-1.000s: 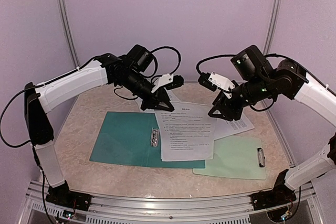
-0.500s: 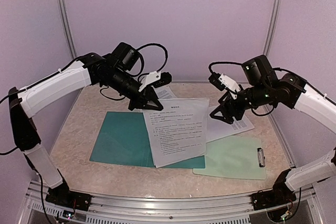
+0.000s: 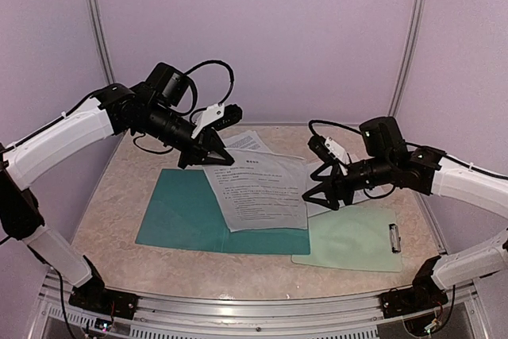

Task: Put the files into the folder
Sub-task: Pass from the left arm to the right

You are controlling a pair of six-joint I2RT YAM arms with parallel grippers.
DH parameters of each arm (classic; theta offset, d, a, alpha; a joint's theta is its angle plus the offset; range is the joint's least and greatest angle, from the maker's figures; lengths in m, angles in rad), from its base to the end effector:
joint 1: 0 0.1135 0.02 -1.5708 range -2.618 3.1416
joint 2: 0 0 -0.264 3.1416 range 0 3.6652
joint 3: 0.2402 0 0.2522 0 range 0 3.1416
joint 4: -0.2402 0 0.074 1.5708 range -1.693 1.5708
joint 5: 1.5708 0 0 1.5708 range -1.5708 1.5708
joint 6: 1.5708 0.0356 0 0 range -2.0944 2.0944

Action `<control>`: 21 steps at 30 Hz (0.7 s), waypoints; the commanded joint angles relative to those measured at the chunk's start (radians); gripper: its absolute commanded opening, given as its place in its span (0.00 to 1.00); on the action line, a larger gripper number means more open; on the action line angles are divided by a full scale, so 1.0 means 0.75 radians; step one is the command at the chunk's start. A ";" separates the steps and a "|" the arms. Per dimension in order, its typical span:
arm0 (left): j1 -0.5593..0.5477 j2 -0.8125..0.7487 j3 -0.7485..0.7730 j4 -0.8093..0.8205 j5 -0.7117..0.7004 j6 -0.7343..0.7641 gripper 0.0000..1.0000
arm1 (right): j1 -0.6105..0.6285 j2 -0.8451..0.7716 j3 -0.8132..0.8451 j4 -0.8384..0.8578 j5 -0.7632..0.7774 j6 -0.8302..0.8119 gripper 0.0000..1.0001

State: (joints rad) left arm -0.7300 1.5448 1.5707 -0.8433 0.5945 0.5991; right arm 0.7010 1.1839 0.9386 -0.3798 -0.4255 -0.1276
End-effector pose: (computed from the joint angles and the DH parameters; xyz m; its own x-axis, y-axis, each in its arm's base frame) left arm 0.2306 -0.2331 0.3682 0.0237 0.6057 -0.7953 0.9985 0.0245 0.0484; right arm 0.1884 0.1782 0.2944 -0.3363 -0.4355 -0.8351 -0.8933 0.4282 0.1364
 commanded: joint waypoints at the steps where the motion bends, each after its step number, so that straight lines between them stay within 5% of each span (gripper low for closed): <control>1: 0.001 0.003 -0.015 0.027 0.013 -0.020 0.00 | -0.015 0.015 -0.073 0.232 -0.100 0.003 0.74; 10: 0.019 0.032 0.010 0.014 0.038 -0.049 0.00 | -0.020 0.115 -0.117 0.400 -0.185 -0.030 0.65; 21: 0.060 0.059 0.031 0.012 0.112 -0.078 0.00 | -0.038 0.163 -0.167 0.598 -0.307 -0.028 0.37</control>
State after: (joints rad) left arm -0.6941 1.5703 1.5711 -0.8387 0.6411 0.5541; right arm 0.6899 1.2842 0.8379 -0.0082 -0.6079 -0.1448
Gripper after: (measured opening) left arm 0.003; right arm 0.389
